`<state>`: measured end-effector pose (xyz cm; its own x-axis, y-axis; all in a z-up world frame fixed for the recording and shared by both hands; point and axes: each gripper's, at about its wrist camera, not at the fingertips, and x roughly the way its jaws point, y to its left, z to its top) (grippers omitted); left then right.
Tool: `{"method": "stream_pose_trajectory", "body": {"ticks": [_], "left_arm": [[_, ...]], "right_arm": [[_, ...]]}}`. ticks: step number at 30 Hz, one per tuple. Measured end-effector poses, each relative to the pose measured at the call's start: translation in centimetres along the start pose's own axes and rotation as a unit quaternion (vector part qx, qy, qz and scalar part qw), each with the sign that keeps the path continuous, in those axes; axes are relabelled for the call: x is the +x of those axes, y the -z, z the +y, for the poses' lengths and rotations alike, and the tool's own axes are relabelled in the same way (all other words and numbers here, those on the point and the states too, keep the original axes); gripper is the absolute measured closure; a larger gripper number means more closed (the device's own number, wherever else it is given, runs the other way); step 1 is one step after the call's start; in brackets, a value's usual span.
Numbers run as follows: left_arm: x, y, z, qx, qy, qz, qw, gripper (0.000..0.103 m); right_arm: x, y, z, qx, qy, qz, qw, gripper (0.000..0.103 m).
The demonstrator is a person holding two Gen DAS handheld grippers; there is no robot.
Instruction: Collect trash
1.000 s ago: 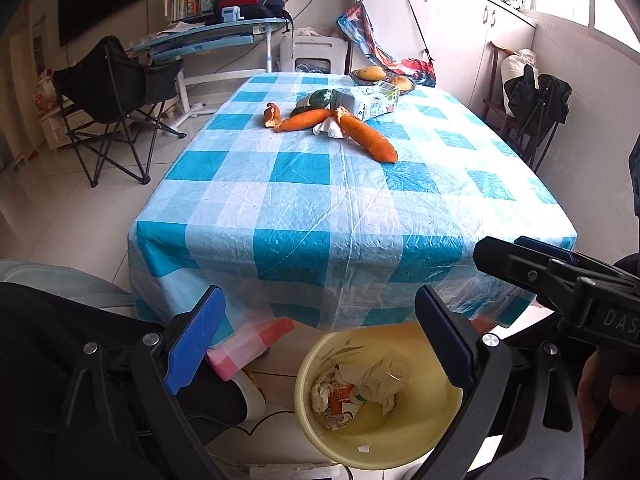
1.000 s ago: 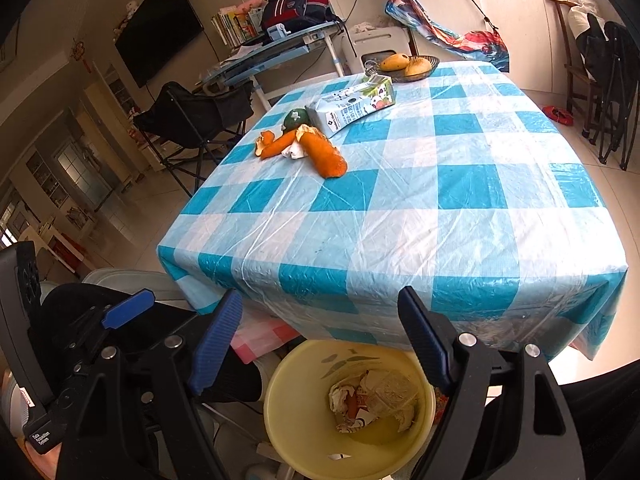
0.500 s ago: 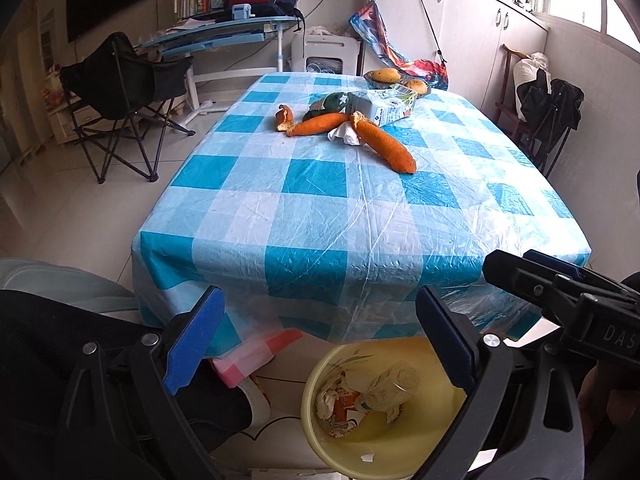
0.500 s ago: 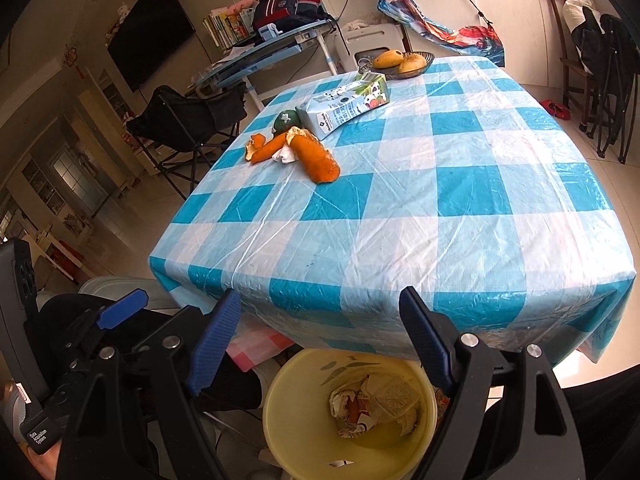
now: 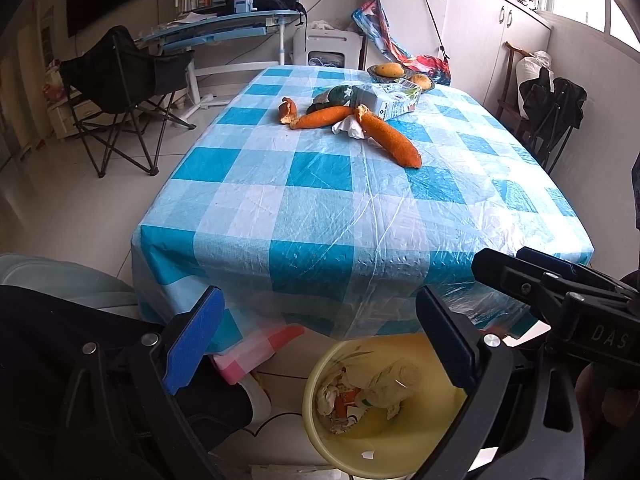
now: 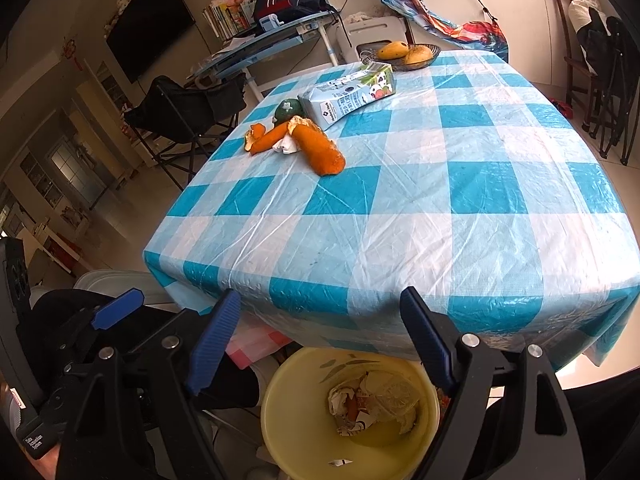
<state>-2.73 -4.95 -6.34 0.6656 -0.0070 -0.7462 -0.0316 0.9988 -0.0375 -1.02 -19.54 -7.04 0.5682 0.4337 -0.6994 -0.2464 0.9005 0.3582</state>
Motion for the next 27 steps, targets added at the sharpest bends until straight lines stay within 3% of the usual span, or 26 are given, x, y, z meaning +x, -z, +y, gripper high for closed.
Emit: {"method": "stream_pose_trajectory", "body": {"ticks": [13,20,27], "left_arm": [[0.2,-0.1,0.1,-0.003,0.0,0.005,1.0,0.009],[0.3,-0.8,0.7,-0.018,0.005,0.008,0.9998,0.009],[0.1,-3.2,2.6,-0.049,-0.005,-0.007,0.9988,0.009]], "right_arm": [[0.0,-0.8,0.5,-0.012,0.003,-0.009,1.0,0.021],[1.0,-4.9,1.3,-0.052,0.014,-0.026,0.998,0.021],[5.5,-9.3,2.3,-0.098,0.026,-0.01,0.995,0.024]]}}
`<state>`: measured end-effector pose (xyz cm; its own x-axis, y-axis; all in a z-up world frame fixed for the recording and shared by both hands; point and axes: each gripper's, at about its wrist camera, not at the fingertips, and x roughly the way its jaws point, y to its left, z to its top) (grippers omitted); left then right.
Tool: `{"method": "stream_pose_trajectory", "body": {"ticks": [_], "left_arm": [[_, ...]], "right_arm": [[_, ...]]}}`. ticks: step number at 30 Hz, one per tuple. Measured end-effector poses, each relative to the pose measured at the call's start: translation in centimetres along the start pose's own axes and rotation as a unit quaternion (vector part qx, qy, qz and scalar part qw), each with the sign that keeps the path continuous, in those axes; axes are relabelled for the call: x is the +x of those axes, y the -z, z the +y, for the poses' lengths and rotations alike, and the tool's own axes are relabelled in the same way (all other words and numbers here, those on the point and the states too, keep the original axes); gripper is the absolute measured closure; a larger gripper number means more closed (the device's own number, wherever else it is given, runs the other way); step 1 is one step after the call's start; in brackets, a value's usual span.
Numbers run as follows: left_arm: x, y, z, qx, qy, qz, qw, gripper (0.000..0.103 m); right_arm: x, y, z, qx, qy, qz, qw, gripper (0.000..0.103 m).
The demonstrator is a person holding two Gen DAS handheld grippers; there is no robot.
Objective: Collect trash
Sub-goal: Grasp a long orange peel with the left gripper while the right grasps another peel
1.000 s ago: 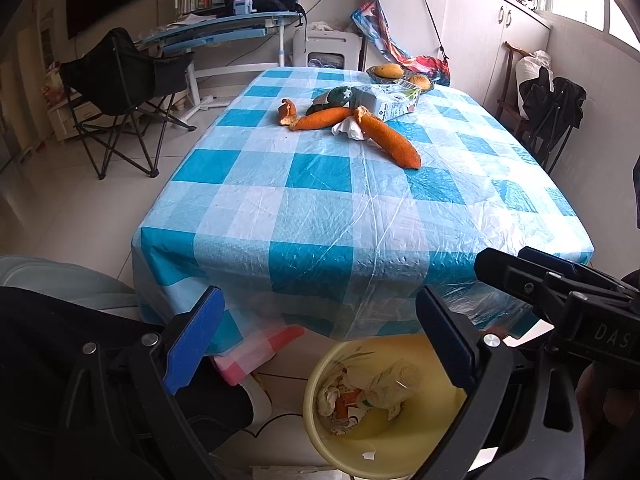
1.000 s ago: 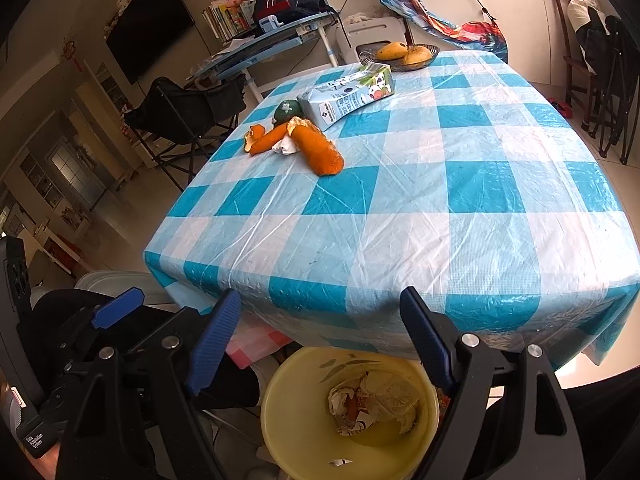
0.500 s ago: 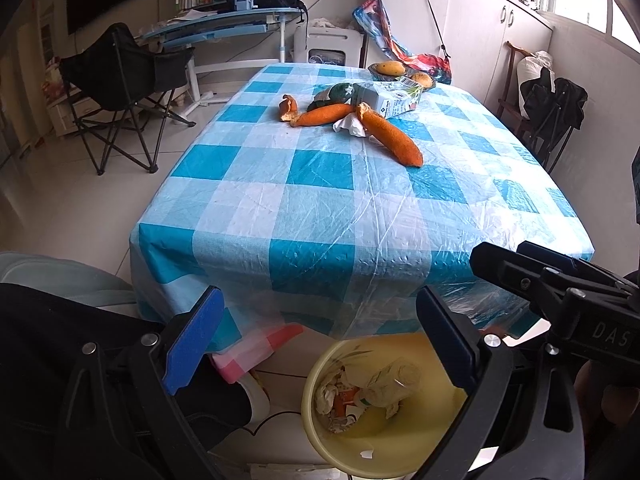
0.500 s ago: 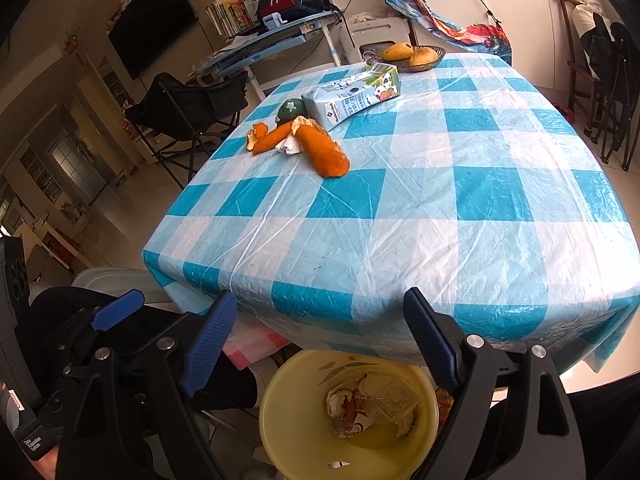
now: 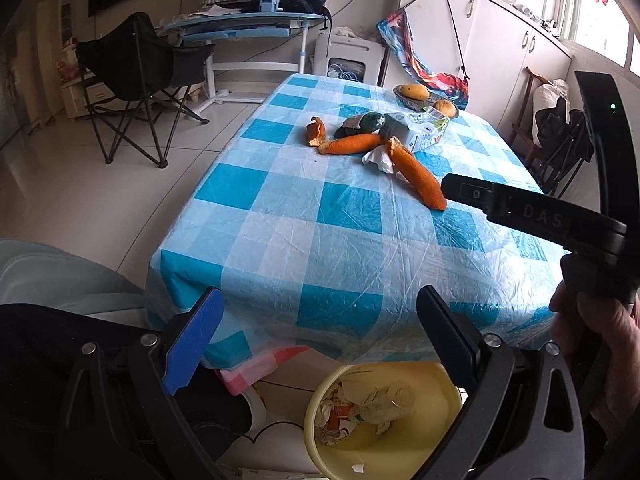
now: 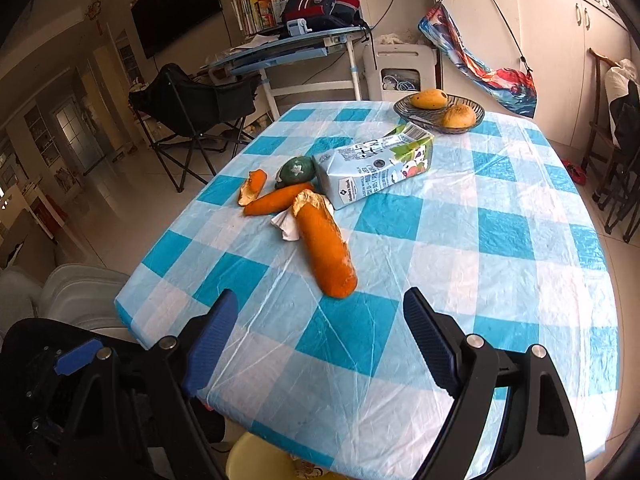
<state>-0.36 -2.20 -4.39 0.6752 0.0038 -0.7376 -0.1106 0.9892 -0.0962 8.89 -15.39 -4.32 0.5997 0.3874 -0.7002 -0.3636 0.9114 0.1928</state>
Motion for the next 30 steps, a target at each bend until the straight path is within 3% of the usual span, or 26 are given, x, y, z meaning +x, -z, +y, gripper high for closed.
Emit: {"method": "stream_pose_trajectory", "body": {"ticks": [5,7,9,12,15,26,30], "left_arm": [[0.8,-2.7,0.4,-0.002,-0.009,-0.011,0.9999,0.009],[1.3,-3.9,0.4,-0.001,-0.01,-0.017,0.9998,0.009],[2.1,-5.0,0.1,0.003,-0.01,-0.024,0.9997,0.009],[3.9,-6.6,-0.3,0.008,-0.013,-0.023,0.9996,0.009],[5.8,-8.1,-0.7,0.014,-0.007,-0.02,0.9997,0.009],[11.9,-12.2,-3.8,0.1,0.036,-0.021,0.9941,0.01],[14.1,-13.1,-4.5,0.123,0.034,-0.01,0.9917,0.014]], "right_arm": [[3.3,-1.1,-0.2,-0.008,0.006,0.024,1.0,0.039],[4.1,-0.9,-0.7,-0.002,0.002,0.035,0.999,0.05],[4.4,-0.6,-1.2,0.005,-0.001,0.043,0.999,0.068],[4.0,-0.4,-1.7,0.007,-0.007,0.044,0.999,0.075],[3.3,-0.1,-2.6,0.015,-0.006,0.043,0.999,0.079],[2.2,0.3,-5.1,0.063,-0.027,0.047,0.997,0.079],[1.8,-0.1,-5.4,0.074,-0.04,0.035,0.996,0.079]]}}
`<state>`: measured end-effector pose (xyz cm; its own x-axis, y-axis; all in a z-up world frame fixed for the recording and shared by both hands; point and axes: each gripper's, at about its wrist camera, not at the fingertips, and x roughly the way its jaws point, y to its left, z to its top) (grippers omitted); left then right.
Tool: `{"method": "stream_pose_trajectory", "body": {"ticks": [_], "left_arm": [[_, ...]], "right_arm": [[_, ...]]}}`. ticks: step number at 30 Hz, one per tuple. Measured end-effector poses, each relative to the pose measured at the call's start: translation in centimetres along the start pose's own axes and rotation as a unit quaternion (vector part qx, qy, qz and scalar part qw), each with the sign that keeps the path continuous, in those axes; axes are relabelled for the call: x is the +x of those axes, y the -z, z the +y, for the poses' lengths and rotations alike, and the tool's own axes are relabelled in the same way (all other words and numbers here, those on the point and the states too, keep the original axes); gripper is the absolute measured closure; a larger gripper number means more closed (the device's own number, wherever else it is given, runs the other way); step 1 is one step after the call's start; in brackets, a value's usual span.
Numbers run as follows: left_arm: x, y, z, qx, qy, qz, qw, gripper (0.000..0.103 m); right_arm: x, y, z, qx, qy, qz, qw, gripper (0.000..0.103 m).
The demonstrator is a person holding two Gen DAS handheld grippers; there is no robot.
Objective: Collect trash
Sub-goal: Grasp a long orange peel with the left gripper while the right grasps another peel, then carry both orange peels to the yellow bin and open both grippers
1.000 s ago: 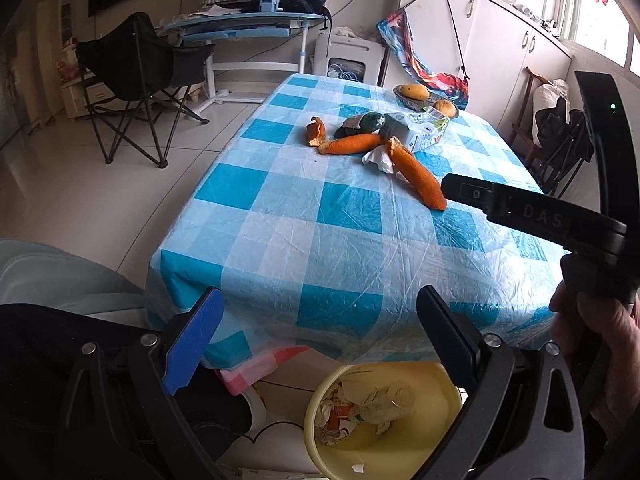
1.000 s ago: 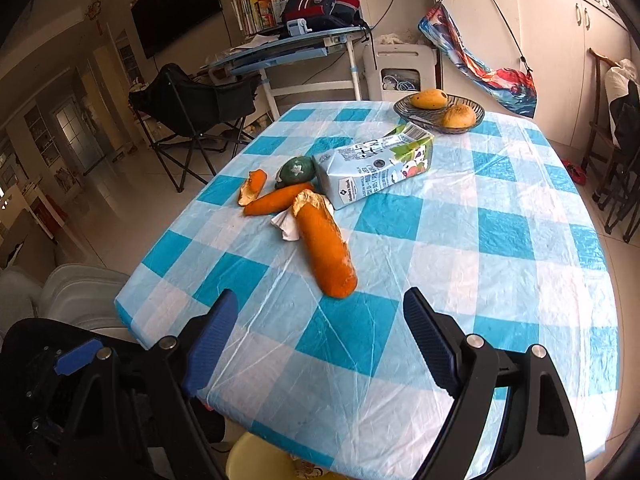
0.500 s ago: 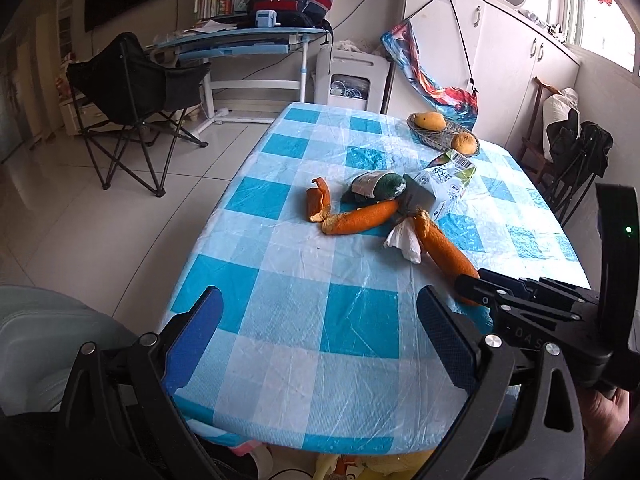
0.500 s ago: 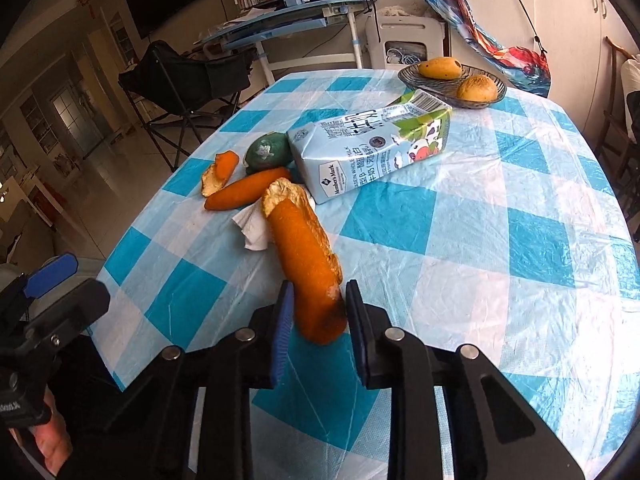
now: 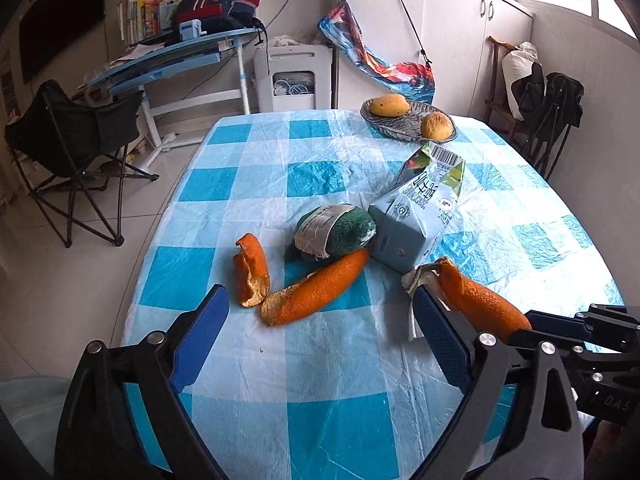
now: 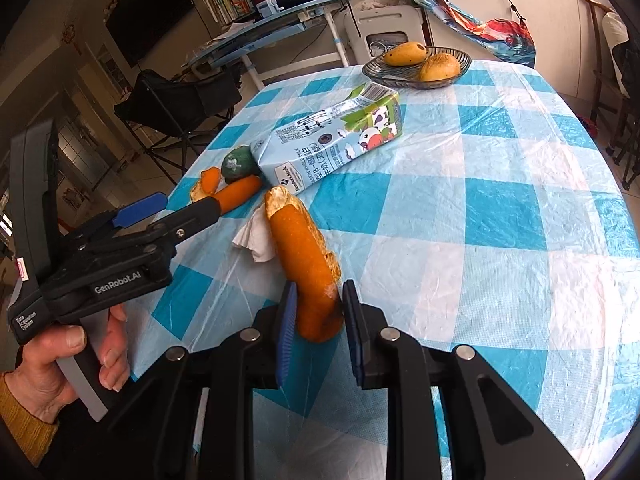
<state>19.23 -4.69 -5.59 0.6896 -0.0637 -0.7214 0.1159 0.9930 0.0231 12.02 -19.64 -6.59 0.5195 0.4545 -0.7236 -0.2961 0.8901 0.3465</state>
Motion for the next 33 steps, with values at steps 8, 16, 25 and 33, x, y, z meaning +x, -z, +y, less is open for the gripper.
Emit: {"method": "stream_pose_trajectory", "body": {"ticks": [8,16,25,33], "left_arm": [[3.6,-1.0,0.3,0.022,0.013,0.049,0.9985,0.033],[2.7,-0.2,-1.7,0.064,0.028,0.059,0.9958,0.083],[-2.0,3.4,1.5,-0.054,0.064,0.079,0.9934,0.086],[-3.2,5.4,1.3,-0.064,0.05,0.084,0.9932,0.082]], "right_arm": [[1.0,-0.5,0.3,-0.016,0.016,0.005,1.0,0.06],[1.6,-0.7,1.4,-0.039,0.0,0.009,0.999,0.075],[-1.3,-1.0,-1.4,0.07,-0.136,-0.037,0.988,0.088],[-1.5,-0.1,-0.5,0.051,-0.086,-0.024,0.995,0.049]]}}
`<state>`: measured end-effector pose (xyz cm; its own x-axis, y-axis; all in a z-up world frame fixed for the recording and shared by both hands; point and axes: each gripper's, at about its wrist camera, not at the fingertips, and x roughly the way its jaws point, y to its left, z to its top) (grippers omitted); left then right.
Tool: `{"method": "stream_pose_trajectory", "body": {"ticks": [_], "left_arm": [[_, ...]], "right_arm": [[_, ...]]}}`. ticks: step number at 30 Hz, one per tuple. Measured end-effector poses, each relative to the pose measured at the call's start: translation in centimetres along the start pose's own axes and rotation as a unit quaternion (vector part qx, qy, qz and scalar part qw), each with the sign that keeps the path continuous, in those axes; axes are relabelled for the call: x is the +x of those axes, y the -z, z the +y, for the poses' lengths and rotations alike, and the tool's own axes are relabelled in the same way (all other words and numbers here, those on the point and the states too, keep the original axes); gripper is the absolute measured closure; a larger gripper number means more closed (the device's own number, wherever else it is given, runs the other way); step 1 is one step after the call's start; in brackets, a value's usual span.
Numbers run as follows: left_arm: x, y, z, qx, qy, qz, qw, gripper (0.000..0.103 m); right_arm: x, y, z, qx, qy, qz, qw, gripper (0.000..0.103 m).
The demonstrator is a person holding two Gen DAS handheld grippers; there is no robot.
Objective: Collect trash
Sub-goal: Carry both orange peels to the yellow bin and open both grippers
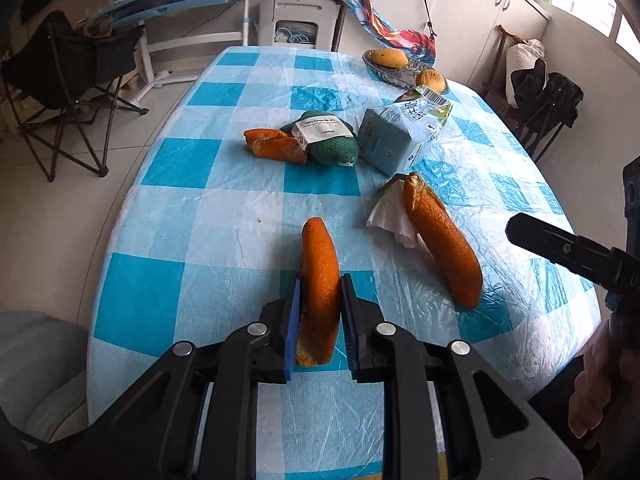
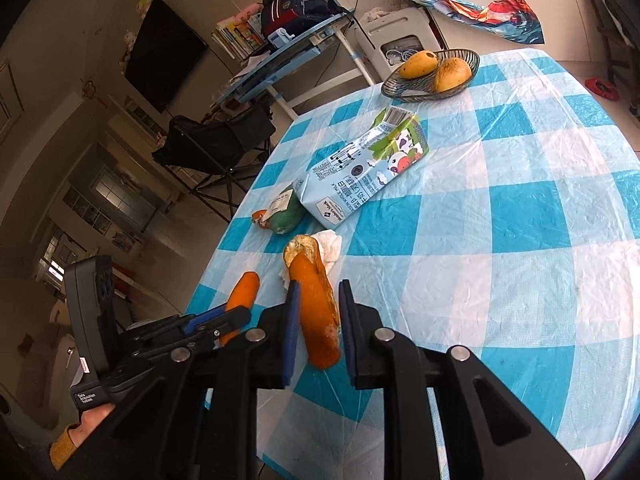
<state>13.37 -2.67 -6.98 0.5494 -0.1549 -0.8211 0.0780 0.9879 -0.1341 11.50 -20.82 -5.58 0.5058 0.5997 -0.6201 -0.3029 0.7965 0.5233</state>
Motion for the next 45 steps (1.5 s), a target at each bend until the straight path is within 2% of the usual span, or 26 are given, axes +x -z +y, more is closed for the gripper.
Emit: {"method": "stream_pose_trajectory", "body": {"ticks": [2,6,7,8,9,12,14,17,19,20,25,32,37,45], "left_arm": [[-0.1,0.2,-0.1,0.001,-0.001,-0.006,1.0,0.08],[-0.2,0.5,-0.5,0.008,-0.01,-0.016,0.9998,0.078],[-0.2,0.5,-0.5,0.009,-0.009,-0.017,0.9998,0.078],[-0.3,0.5,-0.5,0.009,-0.007,-0.017,0.9998,0.079],[-0.4,0.6,-0.4,0.008,-0.003,-0.014,0.9999,0.083],[-1.1,0.7,0.0,-0.001,0.002,-0.025,0.9997,0.085],[-1.9,0.6,0.1,-0.008,0.01,-0.038,0.9992,0.085],[-2.3,0.7,0.2,-0.011,0.014,-0.041,0.999,0.085],[-2.3,1.0,0.1,-0.012,0.015,-0.037,0.9991,0.085],[-2.4,1.2,0.0,-0.012,0.017,-0.038,0.9991,0.085],[-3.5,2.0,-0.4,-0.015,0.032,-0.047,0.9982,0.085],[-4.6,3.5,-0.9,-0.016,0.036,-0.051,0.9979,0.085],[-5.4,4.8,-1.0,-0.019,0.038,-0.054,0.9977,0.085],[-6.8,7.0,-1.6,-0.013,0.048,-0.048,0.9976,0.085]], "right_arm": [[0.5,0.2,1.1,-0.031,0.025,-0.002,0.999,0.041],[3.5,0.7,2.7,-0.082,0.067,0.032,0.994,0.043],[4.2,1.0,3.2,-0.106,0.088,0.037,0.99,0.047],[4.5,1.3,3.9,-0.133,0.113,0.032,0.984,0.064],[4.6,1.5,4.1,-0.142,0.116,0.038,0.982,0.078],[3.2,1.1,3.4,-0.106,0.072,0.025,0.991,0.082],[1.8,0.5,2.5,-0.065,0.006,0.003,0.998,0.083],[1.3,0.1,1.4,-0.038,0.01,0.002,0.999,0.083],[1.6,0.0,-0.2,0.034,-0.041,0.01,0.999,0.083],[1.4,0.1,-0.7,0.05,-0.05,0.008,0.997,0.083],[-0.5,0.4,2.0,-0.008,-0.045,-0.001,0.999,0.083],[-0.2,2.2,5.5,-0.083,-0.024,0.018,0.996,0.083],[-1.0,4.1,5.9,-0.095,-0.021,0.024,0.995,0.083],[-3.7,8.9,5.8,-0.085,-0.017,0.05,0.995,0.083]]}}
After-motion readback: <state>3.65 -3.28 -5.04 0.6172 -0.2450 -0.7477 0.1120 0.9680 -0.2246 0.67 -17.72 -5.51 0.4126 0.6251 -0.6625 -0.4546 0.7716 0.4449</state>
